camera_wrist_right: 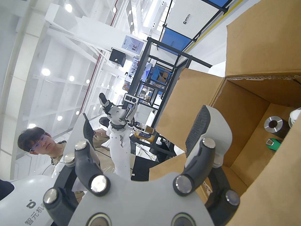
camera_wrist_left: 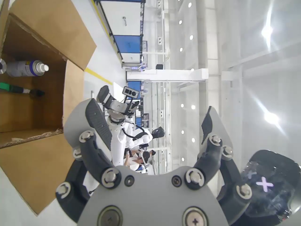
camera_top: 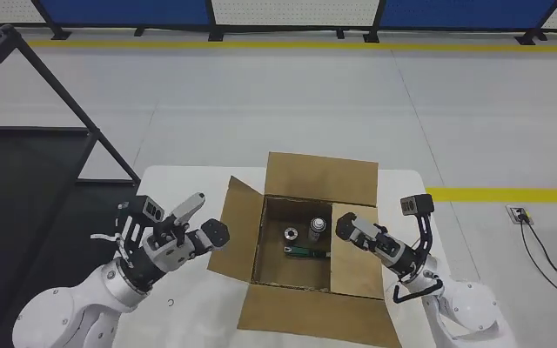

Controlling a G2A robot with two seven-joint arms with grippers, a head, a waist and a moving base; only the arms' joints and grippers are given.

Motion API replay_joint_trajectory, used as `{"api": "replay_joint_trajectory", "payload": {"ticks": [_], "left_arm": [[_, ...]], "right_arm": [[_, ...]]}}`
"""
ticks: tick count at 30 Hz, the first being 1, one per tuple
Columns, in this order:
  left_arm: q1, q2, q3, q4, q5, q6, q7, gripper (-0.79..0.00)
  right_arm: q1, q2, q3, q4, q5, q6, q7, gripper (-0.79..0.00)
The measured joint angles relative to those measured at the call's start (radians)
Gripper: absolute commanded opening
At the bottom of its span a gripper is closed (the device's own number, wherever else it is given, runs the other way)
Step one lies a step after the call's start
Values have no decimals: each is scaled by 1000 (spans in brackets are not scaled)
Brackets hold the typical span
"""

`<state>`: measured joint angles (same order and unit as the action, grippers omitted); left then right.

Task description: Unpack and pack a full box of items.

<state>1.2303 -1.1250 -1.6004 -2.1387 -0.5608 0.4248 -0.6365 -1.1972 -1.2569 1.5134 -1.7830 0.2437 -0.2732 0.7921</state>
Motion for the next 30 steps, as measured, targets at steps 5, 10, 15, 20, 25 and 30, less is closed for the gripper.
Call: {"api": "replay_joint_trajectory", "payload": {"ticks": [5, 10, 15, 20, 25, 30], "left_arm": [[-68, 1, 83, 36, 50, 48, -11, 0], [-66, 1, 79, 35, 48, 46, -11, 0], [-64, 1, 81, 33, 51, 45, -9, 0], [-75, 3, 178, 9, 135, 64, -15, 0], [-156, -2, 287, 61, 220, 129, 37, 0], [-113, 1, 263, 75, 245, 169, 122, 0]], "right_arm": [[-41, 9, 39, -5, 19, -2, 28, 0], [-40, 9, 39, -4, 18, 0, 28, 0], [-40, 9, 39, -4, 18, 0, 28, 0], [-43, 10, 35, -2, 44, -25, 0, 0], [-53, 14, 54, 14, 88, -70, -1, 0], [-67, 18, 60, 26, 106, -90, 5, 0]]}}
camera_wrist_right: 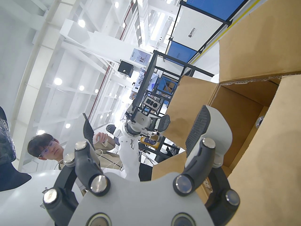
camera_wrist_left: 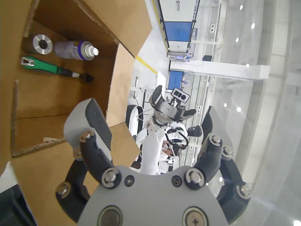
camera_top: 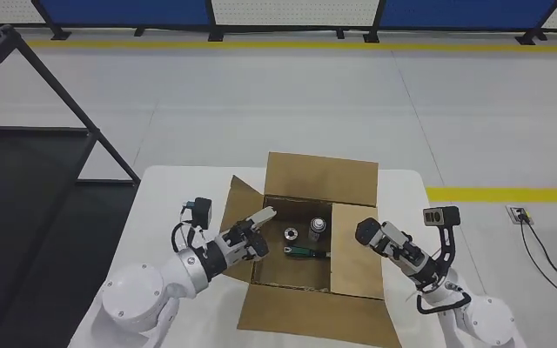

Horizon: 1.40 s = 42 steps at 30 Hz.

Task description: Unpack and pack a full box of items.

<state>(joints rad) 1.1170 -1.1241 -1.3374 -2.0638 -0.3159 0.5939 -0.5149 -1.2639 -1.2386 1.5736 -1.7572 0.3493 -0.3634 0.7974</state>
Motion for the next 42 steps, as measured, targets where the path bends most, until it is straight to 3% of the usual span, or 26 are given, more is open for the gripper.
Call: {"api": "replay_joint_trajectory", "payload": {"ticks": [8, 14, 31, 42], "left_arm": [[223, 11, -138, -50, -28, -46, 74, 0], [291, 11, -148, -47, -14, -89, 123, 0], [292, -5, -64, 45, 4, -143, 234, 0], [313, -5, -96, -14, 6, -148, 254, 0]], "right_arm": [[24, 5, -16, 18, 8, 6, 9, 0], [62, 9, -41, 26, -2, 25, 15, 0], [73, 19, -55, 42, 4, 25, 2, 0], [86, 25, -65, 48, 8, 23, 0, 0]]}}
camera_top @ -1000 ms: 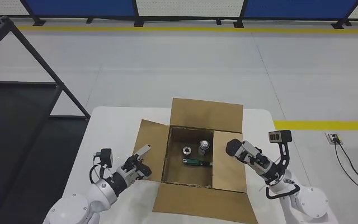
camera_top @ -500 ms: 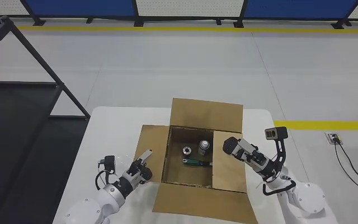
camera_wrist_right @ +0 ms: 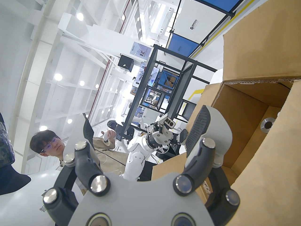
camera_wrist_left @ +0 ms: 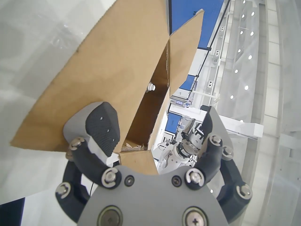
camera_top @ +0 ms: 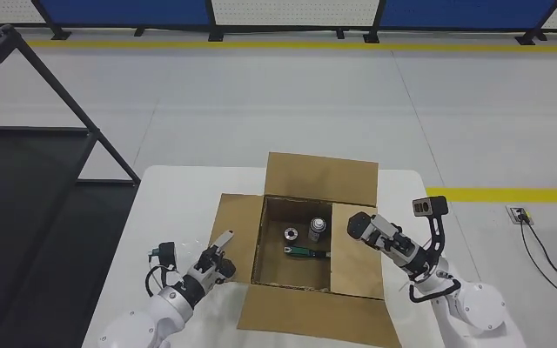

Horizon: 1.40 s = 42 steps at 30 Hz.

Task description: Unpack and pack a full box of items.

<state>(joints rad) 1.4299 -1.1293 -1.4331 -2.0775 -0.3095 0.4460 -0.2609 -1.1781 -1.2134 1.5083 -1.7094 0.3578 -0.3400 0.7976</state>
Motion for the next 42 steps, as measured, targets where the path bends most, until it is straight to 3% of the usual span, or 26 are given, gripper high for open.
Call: {"api": "replay_joint_trajectory", "payload": {"ticks": [9, 15, 21, 29, 42], "left_arm": [[19, 8, -91, -168, -9, -15, -65, 0], [-70, 14, -88, -210, -33, 39, -172, 0], [-255, 9, 37, -113, -94, 103, -285, 0], [-571, -39, 347, 128, -137, 119, -306, 0], [-578, -41, 364, 138, -135, 119, -299, 0]], "right_arm": [[5, 5, -2, 13, 10, -12, 2, 0], [-23, 13, 32, -4, 49, -52, 27, 0], [-99, 22, 103, -39, 102, -108, 49, 0], [-182, 29, 159, -49, 163, -180, 62, 0], [-200, 31, 169, -54, 159, -176, 46, 0]]}}
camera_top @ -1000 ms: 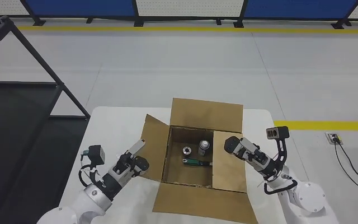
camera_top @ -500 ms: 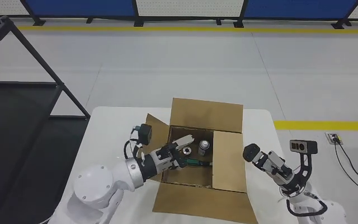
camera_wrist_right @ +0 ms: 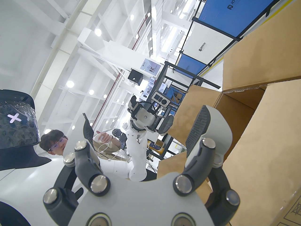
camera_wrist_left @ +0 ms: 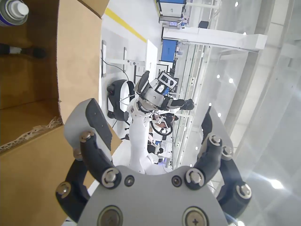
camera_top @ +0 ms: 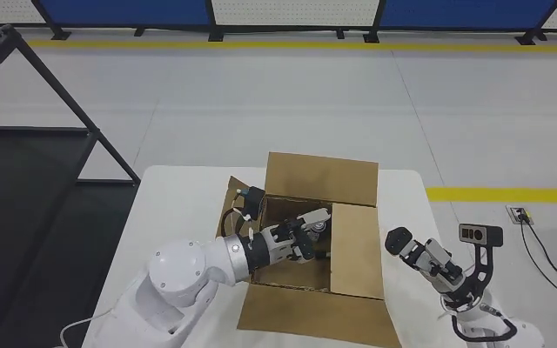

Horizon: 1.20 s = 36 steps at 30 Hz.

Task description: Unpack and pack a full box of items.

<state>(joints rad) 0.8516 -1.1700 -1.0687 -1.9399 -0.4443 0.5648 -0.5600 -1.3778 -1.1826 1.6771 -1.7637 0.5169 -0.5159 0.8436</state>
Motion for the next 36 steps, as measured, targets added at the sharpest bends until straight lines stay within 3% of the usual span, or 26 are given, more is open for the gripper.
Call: {"api": "replay_joint_trajectory", "payload": {"ticks": [10, 19, 26, 36], "left_arm": [[-25, -19, 152, 85, 156, 43, 68, 0], [-60, -44, 227, 184, 177, 18, 84, 0], [-114, -76, 300, 270, 199, 17, 115, 0], [-187, -136, 377, 383, 180, -55, 172, 0]], "right_arm": [[2, 1, -11, -19, 9, 13, -35, 0], [-50, 0, 30, -13, 135, -101, -52, 0], [-96, 1, 65, -19, 206, -151, -25, 0], [-136, 2, 84, -29, 232, -177, 7, 0]]}}
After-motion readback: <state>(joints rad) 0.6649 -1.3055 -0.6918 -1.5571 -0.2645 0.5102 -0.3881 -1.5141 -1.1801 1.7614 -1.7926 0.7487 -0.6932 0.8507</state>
